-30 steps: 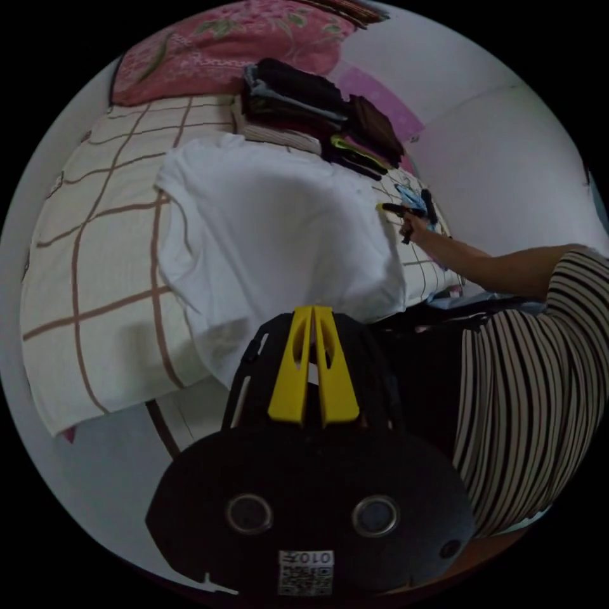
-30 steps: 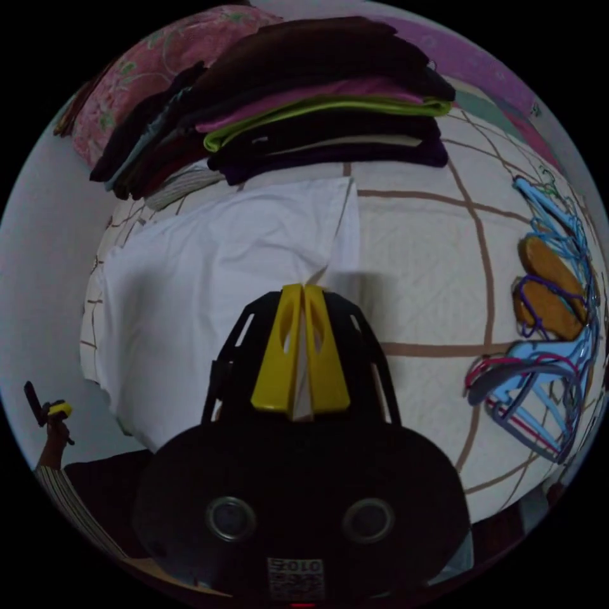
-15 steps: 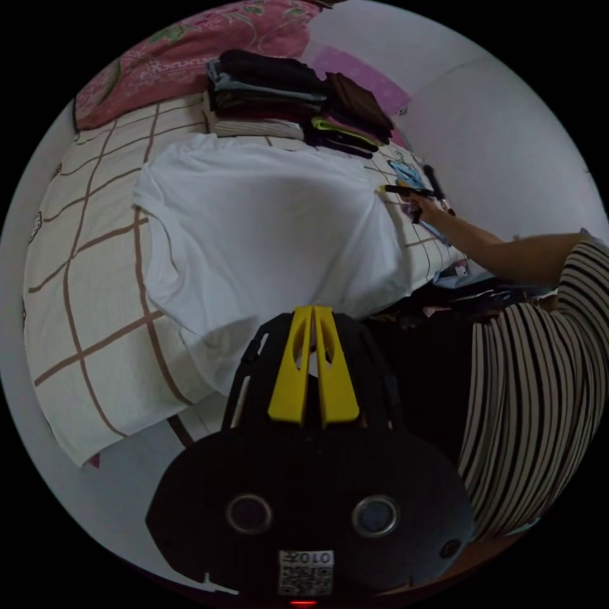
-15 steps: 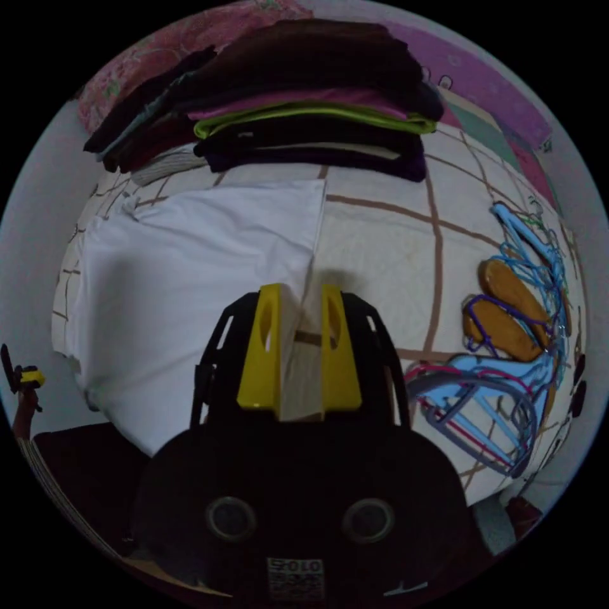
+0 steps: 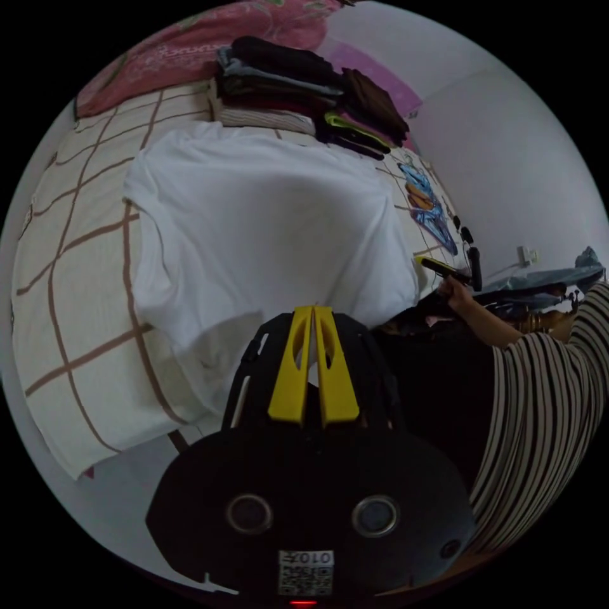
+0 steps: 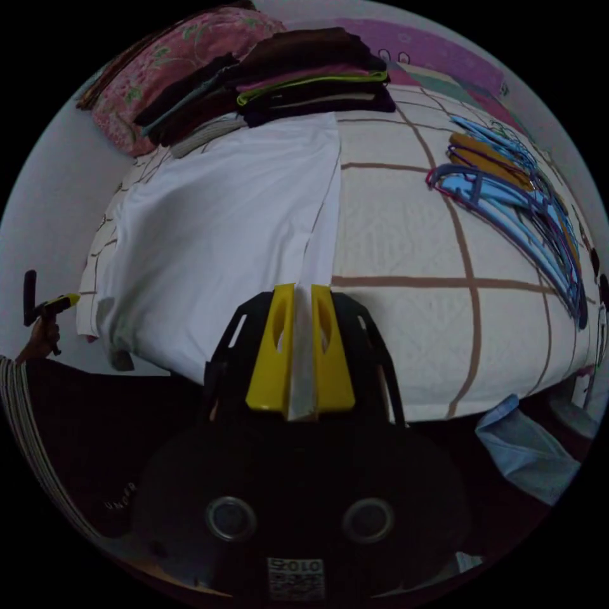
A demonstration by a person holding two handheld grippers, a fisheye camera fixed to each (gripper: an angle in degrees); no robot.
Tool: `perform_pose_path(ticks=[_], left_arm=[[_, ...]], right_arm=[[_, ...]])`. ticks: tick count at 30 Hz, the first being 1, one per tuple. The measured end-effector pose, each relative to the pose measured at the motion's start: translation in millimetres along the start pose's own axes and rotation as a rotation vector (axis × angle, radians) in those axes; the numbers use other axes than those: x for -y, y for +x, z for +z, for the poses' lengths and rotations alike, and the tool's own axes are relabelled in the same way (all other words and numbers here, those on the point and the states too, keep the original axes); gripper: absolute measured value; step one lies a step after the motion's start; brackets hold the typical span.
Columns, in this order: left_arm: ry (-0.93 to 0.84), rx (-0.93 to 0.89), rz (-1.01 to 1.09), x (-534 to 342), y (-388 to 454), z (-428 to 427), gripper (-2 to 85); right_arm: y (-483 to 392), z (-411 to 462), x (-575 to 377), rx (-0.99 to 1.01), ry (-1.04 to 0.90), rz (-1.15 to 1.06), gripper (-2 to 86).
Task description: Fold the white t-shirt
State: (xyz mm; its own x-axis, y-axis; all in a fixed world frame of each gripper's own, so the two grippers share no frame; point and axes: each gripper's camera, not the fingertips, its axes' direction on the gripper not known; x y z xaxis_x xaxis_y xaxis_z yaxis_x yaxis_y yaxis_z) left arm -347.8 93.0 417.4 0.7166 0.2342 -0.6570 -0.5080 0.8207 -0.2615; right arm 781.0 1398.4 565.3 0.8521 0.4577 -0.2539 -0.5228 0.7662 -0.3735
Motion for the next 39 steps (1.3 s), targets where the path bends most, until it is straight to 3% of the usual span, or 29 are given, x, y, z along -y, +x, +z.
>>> perform_pose_path(ticks=[23, 39], left_arm=[[-0.015, -0.012, 0.134, 63, 19, 4, -0.3], [-0.066, 0.048, 0.07, 62, -12, 3, -0.2]], right_arm=[[-37, 19, -49, -0.033, -0.098, -0.03, 3.7], [-69, 17, -69, -0.054, -0.06, 0.061, 3.8]])
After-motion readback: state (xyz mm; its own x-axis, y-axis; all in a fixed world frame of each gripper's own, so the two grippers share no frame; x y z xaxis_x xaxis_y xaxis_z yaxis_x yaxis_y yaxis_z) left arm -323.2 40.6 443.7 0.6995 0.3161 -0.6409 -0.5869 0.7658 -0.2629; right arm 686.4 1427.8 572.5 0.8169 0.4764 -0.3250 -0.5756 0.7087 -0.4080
